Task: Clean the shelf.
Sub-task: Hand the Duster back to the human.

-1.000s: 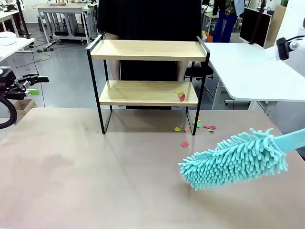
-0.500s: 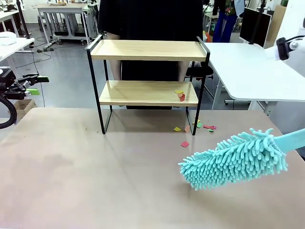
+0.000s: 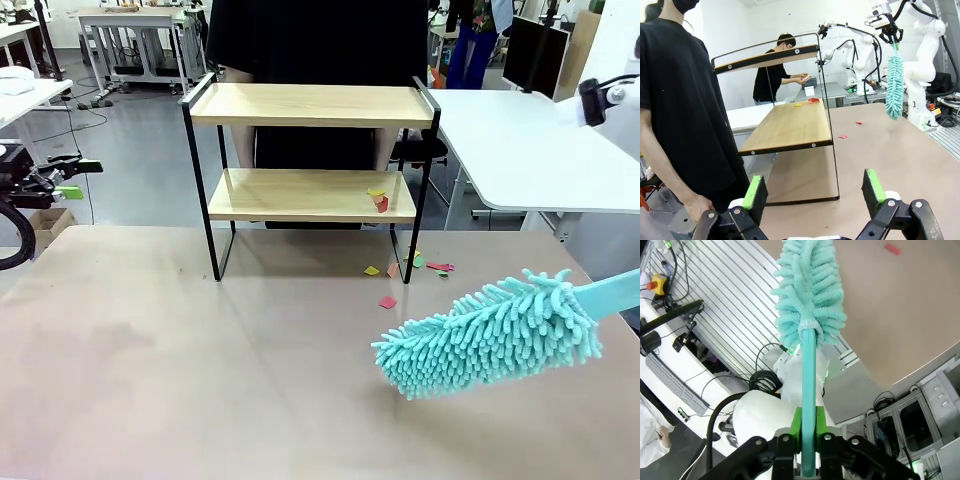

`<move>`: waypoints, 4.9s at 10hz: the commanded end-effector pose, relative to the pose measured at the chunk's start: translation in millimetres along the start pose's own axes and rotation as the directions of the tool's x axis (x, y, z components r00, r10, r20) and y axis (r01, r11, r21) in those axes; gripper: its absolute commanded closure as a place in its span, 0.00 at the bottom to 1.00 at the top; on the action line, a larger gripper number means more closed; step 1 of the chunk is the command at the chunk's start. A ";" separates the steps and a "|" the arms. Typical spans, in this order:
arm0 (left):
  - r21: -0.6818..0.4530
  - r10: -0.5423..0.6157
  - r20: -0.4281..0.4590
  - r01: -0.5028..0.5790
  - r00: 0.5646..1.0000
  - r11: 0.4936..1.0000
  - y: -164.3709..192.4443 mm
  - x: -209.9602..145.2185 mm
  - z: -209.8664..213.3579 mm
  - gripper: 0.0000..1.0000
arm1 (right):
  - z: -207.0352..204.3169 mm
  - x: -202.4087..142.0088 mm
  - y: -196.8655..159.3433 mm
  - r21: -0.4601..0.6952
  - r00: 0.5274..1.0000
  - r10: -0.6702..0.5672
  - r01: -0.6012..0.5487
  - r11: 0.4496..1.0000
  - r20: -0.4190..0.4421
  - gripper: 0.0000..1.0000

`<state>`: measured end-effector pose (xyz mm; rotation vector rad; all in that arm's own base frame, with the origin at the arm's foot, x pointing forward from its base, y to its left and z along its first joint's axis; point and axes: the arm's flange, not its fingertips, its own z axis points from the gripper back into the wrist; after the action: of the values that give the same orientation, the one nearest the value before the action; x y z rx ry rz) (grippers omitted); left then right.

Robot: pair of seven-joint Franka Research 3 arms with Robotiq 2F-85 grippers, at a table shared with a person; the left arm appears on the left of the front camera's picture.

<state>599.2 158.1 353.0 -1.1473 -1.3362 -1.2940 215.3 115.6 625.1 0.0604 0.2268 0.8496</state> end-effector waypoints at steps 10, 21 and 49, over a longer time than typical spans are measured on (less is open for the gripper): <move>0.087 0.158 -0.140 -0.147 0.977 0.985 -84.1 116.2 -113.9 0.00 | 6.8 22.5 -76.0 -0.001 0.767 0.268 -0.329 0.944 0.583 0.87; 0.108 0.261 -0.128 -0.248 0.957 0.963 -162.2 128.9 -153.8 0.00 | -50.6 41.0 -116.8 -0.006 0.565 0.304 -0.467 0.884 0.767 0.87; -0.035 0.178 -0.098 -0.182 0.979 0.983 -193.8 101.5 -298.5 0.00 | -75.9 48.3 -97.9 -0.106 0.533 0.445 -0.549 0.829 0.719 0.87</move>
<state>395.7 -128.6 427.4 -1.1839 -1.1121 -1.2544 300.9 84.5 525.6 0.6041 -0.5106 1.3171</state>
